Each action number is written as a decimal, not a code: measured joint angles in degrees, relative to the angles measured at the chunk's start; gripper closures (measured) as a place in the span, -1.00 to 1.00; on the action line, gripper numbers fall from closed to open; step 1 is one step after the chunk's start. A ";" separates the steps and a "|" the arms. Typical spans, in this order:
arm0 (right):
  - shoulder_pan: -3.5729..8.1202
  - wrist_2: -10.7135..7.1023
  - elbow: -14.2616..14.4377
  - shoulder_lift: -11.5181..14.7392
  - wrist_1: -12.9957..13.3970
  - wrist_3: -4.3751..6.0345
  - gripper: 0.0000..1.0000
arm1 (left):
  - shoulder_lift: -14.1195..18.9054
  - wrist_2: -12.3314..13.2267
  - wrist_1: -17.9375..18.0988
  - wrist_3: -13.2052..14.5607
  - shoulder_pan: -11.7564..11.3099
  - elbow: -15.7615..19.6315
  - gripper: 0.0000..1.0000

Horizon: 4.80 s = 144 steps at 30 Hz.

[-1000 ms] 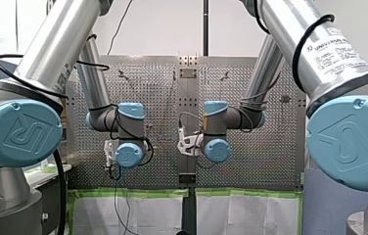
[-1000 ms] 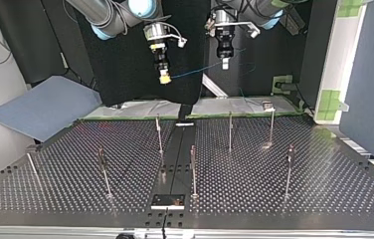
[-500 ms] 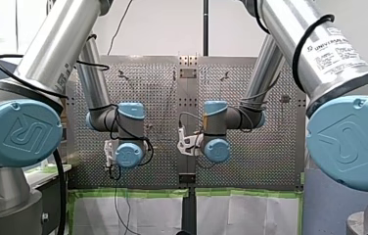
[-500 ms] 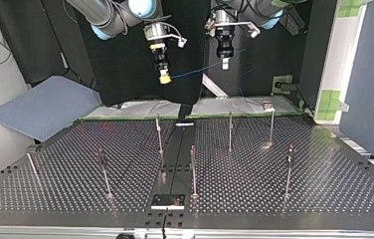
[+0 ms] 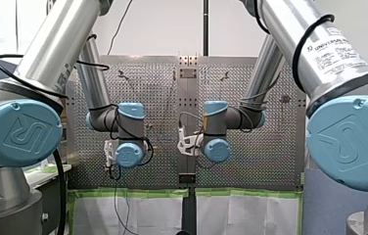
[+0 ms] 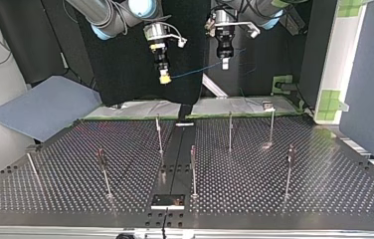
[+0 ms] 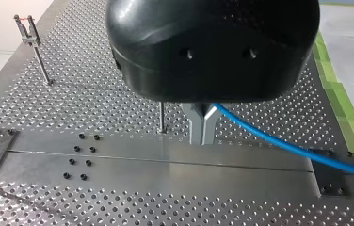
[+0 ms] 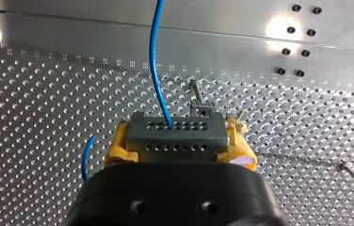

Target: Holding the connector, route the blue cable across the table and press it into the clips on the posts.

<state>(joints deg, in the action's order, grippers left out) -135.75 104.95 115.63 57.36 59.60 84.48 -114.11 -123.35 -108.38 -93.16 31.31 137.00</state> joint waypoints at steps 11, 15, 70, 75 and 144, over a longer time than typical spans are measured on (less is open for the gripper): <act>0.00 0.00 0.00 0.00 -0.01 0.00 1.00 | 0.00 0.00 0.00 0.00 0.00 0.00 1.00; 0.00 0.00 -0.01 0.00 0.00 0.00 1.00 | 0.00 0.00 0.00 0.00 0.00 0.00 1.00; 0.35 0.88 -0.18 -8.17 -2.11 0.27 1.00 | 0.79 0.35 -3.43 0.18 -0.97 -0.26 1.00; 0.35 0.88 -0.18 -9.64 -2.11 0.26 1.00 | 0.79 0.35 -3.43 0.18 -0.97 -0.26 1.00; -4.49 -11.51 -25.43 9.34 -25.08 3.56 1.00 | 31.65 -5.97 -37.01 1.31 -14.26 -12.68 1.00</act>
<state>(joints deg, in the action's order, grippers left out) -140.24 93.44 90.20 66.70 34.52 88.04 -82.46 -129.32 -145.39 -91.85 17.05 124.32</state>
